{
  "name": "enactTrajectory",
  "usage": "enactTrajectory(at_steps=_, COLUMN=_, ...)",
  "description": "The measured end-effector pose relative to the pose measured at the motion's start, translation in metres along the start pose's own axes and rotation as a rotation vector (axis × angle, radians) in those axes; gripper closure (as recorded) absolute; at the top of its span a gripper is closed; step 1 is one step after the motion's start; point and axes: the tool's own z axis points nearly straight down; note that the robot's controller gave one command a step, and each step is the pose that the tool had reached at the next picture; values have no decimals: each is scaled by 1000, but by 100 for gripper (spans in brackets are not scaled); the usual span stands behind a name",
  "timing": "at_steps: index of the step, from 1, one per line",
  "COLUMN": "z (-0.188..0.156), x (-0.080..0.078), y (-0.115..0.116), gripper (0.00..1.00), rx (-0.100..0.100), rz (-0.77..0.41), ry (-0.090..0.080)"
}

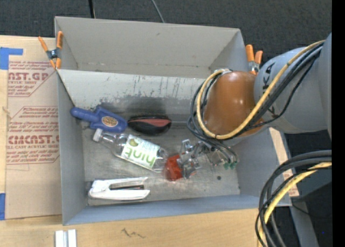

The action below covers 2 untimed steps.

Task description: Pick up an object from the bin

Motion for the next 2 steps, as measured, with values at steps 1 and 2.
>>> enactTrajectory(at_steps=1, z=2, x=-1, y=0, gripper=0, rx=1, rz=1, ry=-8)
enactTrajectory(at_steps=2, z=4, x=1, y=0, gripper=100, rx=-1, rz=1, ry=0)
